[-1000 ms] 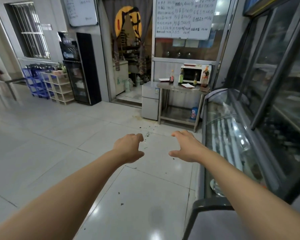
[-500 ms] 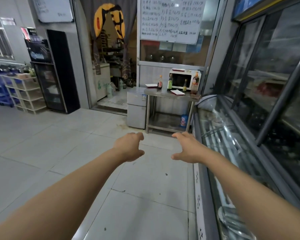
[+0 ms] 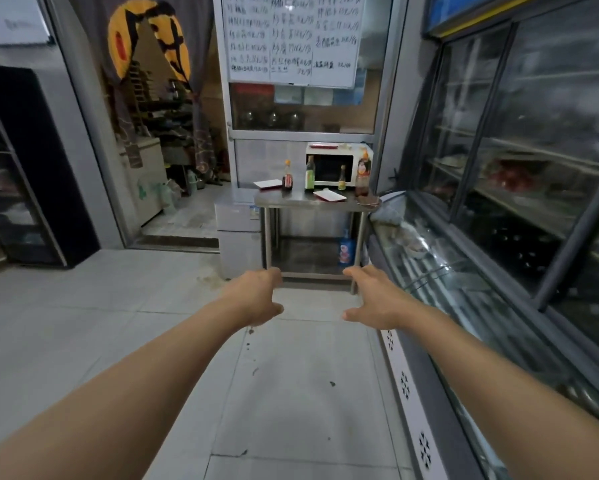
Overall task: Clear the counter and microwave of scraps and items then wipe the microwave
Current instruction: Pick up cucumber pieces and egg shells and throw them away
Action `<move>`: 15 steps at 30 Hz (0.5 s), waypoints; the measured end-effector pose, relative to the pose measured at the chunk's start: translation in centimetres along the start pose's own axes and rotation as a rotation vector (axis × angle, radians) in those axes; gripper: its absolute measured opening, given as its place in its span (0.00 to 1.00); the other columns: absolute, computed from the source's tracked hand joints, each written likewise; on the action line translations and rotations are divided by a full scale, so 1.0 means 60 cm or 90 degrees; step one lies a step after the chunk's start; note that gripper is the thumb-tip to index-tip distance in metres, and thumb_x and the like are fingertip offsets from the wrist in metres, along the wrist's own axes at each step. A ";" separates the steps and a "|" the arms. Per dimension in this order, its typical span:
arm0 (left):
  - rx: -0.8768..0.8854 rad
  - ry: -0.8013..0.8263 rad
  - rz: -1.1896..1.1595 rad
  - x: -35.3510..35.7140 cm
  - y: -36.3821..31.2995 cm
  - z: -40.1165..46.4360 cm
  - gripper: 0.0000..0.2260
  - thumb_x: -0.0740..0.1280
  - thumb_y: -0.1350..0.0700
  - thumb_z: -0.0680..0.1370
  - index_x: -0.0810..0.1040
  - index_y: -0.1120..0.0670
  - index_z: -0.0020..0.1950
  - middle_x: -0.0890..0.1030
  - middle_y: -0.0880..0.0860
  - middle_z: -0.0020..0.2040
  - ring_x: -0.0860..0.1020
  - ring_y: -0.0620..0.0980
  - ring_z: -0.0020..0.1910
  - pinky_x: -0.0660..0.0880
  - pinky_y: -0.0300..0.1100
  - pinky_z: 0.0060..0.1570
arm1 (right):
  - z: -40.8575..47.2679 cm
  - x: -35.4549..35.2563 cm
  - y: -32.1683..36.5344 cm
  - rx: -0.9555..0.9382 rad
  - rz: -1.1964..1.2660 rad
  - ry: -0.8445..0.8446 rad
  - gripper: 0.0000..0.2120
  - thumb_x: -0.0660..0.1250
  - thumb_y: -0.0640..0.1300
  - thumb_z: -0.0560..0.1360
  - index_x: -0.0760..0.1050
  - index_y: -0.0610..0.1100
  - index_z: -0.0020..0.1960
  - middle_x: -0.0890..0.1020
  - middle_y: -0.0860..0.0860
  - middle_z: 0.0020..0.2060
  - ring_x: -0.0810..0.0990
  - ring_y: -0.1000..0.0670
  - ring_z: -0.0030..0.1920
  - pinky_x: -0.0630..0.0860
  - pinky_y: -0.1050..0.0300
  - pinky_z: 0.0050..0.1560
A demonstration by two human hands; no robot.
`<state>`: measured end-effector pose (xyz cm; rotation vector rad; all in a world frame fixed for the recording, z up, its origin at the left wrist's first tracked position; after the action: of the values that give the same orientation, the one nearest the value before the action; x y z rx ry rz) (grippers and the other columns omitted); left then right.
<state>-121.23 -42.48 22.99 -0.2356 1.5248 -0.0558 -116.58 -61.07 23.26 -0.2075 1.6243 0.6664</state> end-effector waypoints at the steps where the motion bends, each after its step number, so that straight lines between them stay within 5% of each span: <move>1: 0.005 -0.001 -0.004 -0.001 0.007 0.026 0.22 0.69 0.48 0.74 0.68 0.50 0.66 0.76 0.52 0.62 0.75 0.54 0.58 0.75 0.50 0.57 | 0.025 -0.001 -0.002 0.001 -0.006 0.000 0.38 0.70 0.54 0.71 0.54 0.49 0.74 0.61 0.47 0.71 0.59 0.45 0.71 0.64 0.48 0.68; 15: 0.006 0.005 -0.028 0.001 0.076 0.493 0.24 0.70 0.51 0.74 0.67 0.50 0.67 0.75 0.53 0.62 0.75 0.54 0.58 0.75 0.50 0.57 | 0.493 -0.054 -0.119 -0.006 0.024 -0.011 0.38 0.70 0.54 0.71 0.55 0.49 0.74 0.63 0.48 0.69 0.62 0.45 0.70 0.67 0.46 0.68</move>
<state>-92.36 -34.55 22.92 -0.2626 1.5273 -0.0990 -87.33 -52.01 23.42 -0.1784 1.6123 0.7025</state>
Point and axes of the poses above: each hand's wrist, its own z-axis towards the middle knuckle, its own x-axis out of the palm, y = z × x, the point moved 8 cm from there along z, towards the middle knuckle
